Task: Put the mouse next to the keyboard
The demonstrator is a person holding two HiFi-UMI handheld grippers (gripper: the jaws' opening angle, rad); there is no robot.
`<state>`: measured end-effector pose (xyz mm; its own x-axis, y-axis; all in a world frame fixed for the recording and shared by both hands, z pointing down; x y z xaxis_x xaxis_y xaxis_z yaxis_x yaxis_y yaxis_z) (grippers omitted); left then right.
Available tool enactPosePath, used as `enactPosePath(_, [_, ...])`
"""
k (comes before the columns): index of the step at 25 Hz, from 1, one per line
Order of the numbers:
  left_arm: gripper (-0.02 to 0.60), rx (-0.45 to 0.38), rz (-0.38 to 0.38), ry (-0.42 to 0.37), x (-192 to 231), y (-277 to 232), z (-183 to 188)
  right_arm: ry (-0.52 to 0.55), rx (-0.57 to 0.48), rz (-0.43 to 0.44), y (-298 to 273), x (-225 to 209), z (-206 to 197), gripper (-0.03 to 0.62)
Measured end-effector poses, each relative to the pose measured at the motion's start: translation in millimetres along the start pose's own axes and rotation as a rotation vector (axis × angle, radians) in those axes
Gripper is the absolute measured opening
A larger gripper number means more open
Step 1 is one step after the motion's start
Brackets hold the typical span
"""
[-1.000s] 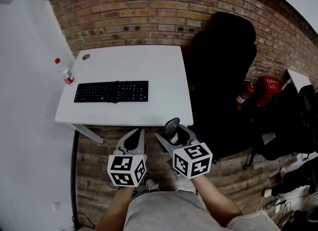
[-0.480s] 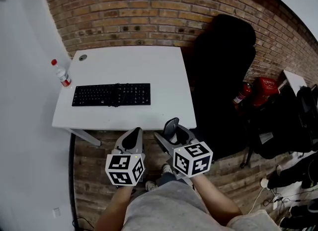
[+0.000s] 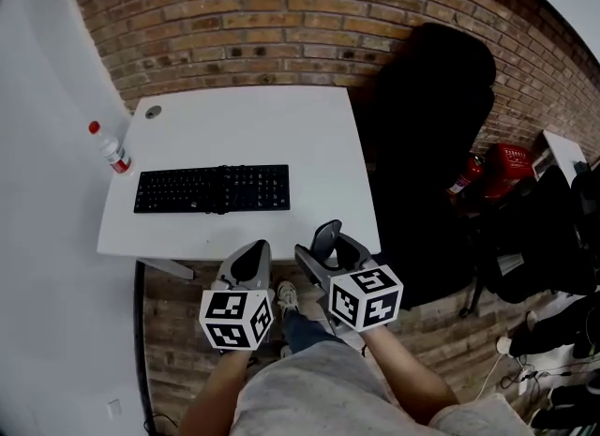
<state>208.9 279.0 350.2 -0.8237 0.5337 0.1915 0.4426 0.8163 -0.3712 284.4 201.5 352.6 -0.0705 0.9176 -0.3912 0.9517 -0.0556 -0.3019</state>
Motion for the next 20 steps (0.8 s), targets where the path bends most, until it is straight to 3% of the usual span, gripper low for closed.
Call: enactPosePath(20, [-0.008, 0.110, -0.022, -0.028, 32, -145, 35, -0.110, 0.087, -0.111, -96, -116, 24, 0.313])
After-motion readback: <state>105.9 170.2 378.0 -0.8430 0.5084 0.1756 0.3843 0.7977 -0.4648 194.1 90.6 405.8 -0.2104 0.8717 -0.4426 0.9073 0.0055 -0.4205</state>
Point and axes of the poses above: the fingertips, and each gripper's own axes: y backward along the fingers, x to its left, z out of its top, the point moved 2 cm from there along y, backward along the fingers, and after that the axes turned 14 degrees about z, right-handed, at the moved point
